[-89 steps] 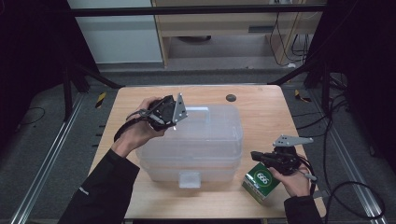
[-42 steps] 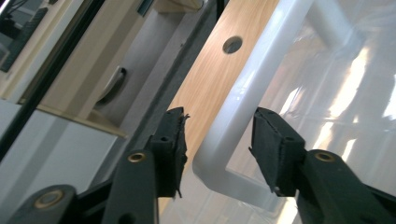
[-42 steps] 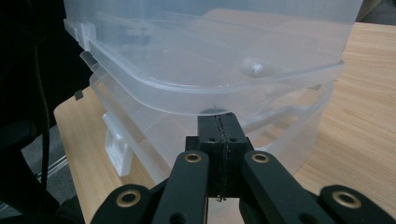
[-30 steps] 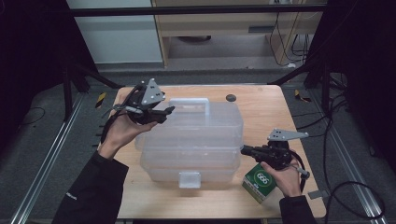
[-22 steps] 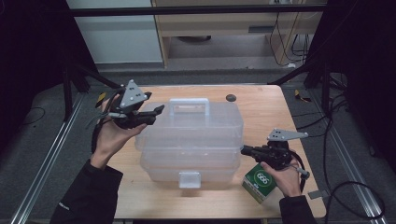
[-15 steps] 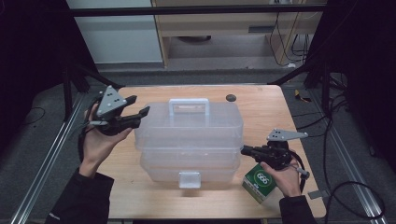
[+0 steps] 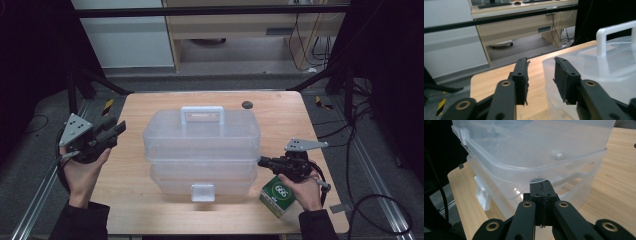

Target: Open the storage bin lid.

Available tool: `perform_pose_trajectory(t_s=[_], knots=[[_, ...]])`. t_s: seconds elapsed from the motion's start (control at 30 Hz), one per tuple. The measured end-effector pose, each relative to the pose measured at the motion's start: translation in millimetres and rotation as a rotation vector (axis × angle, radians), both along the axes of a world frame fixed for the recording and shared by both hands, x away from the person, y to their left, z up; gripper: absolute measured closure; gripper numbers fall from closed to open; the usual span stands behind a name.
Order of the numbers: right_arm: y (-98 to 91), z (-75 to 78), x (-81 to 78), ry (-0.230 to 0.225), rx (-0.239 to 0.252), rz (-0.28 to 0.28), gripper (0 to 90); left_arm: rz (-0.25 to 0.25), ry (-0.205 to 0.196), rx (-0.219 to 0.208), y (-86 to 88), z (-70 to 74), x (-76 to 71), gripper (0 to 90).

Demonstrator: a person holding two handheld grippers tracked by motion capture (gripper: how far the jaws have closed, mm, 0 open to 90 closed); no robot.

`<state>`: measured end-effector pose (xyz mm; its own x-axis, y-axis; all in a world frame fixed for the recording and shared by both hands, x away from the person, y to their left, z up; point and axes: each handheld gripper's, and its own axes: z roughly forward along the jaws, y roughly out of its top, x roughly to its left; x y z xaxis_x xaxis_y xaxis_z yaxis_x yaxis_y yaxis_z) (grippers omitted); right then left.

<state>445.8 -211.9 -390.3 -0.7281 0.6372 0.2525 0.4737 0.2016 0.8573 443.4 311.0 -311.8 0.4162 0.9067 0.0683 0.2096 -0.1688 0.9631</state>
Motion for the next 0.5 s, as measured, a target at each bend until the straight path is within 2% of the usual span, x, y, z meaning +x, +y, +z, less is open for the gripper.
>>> perform_pose_trajectory(t_s=[0.03, 0.07, 0.1, 0.13, 0.17, 0.2, 0.27, 0.3, 0.43, 0.47, 0.5], knots=[[0.0, 0.0, 0.0, 0.0, 0.0, 0.0, 90.0, 0.0, 0.0, 0.0, 0.0, 0.0, 0.0, 65.3], [0.0, 0.0, 0.0, -0.001, 0.0, -0.001, 90.0, 0.013, 0.004, -0.007, 3.1, -6.1, -2.3, 65.3], [0.0, 0.0, 0.0, 0.0, 0.0, 0.0, 90.0, 0.022, 0.017, -0.02, 6.2, -14.4, -4.9, 70.1], [0.0, 0.0, 0.0, 0.001, 0.001, -0.001, 90.0, 0.025, 0.034, -0.026, 8.2, -21.6, -6.5, 71.4], [0.0, 0.0, 0.0, 0.001, 0.001, -0.001, 90.0, 0.025, 0.034, -0.026, 8.2, -21.6, -6.5, 73.3], [0.0, 0.0, 0.1, 0.001, 0.002, 0.0, 90.0, 0.028, 0.057, -0.031, 10.8, -31.6, -7.8, 75.2], [0.0, -0.3, 0.2, 0.001, 0.0, -0.001, 90.0, 0.023, 0.097, -0.012, 12.7, -41.4, -6.5, 78.5], [0.1, -0.3, 0.3, 0.001, 0.0, -0.001, 90.0, 0.033, 0.099, -0.007, 13.2, -44.7, -7.2, 80.2], [0.0, -0.5, 0.1, 0.001, 0.0, -0.002, 90.0, 0.015, 0.138, -0.006, 12.2, -60.1, -9.3, 86.8], [0.0, -0.5, 0.1, 0.001, 0.0, -0.002, 90.0, 0.015, 0.138, -0.006, 12.2, -60.1, -9.3, 87.7], [0.0, -0.7, 0.1, 0.001, 0.001, -0.002, 90.0, -0.006, 0.166, -0.004, 12.2, -67.1, -9.9, 88.6]])
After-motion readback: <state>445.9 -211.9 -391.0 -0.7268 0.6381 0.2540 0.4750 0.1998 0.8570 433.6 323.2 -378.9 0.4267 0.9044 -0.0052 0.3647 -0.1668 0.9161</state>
